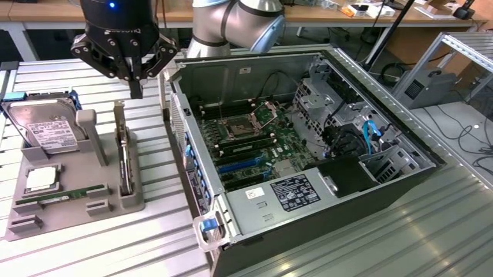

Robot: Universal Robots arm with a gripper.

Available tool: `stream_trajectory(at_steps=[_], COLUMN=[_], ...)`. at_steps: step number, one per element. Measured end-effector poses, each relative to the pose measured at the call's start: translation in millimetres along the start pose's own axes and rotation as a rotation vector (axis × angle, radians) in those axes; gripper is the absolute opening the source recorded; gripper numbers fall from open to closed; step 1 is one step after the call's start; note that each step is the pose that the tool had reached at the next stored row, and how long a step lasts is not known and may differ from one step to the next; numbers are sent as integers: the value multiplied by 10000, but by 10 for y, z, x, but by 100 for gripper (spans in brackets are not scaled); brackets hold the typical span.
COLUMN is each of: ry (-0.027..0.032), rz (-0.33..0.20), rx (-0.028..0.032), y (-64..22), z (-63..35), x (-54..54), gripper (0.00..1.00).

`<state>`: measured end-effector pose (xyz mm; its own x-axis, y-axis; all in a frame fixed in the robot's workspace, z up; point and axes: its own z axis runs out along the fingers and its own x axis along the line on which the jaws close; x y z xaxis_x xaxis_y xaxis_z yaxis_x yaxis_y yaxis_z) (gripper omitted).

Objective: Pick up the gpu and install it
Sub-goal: 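Reach for the gpu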

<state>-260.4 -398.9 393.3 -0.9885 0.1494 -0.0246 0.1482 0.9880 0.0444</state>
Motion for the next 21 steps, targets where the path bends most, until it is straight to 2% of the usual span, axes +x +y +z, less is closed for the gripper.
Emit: stream_trajectory(at_steps=[11, 21], ry=[0, 0], rz=[0, 0], rx=[0, 1], y=[-26, -44], z=[-6, -10], x=[176, 291], gripper=[11, 11])
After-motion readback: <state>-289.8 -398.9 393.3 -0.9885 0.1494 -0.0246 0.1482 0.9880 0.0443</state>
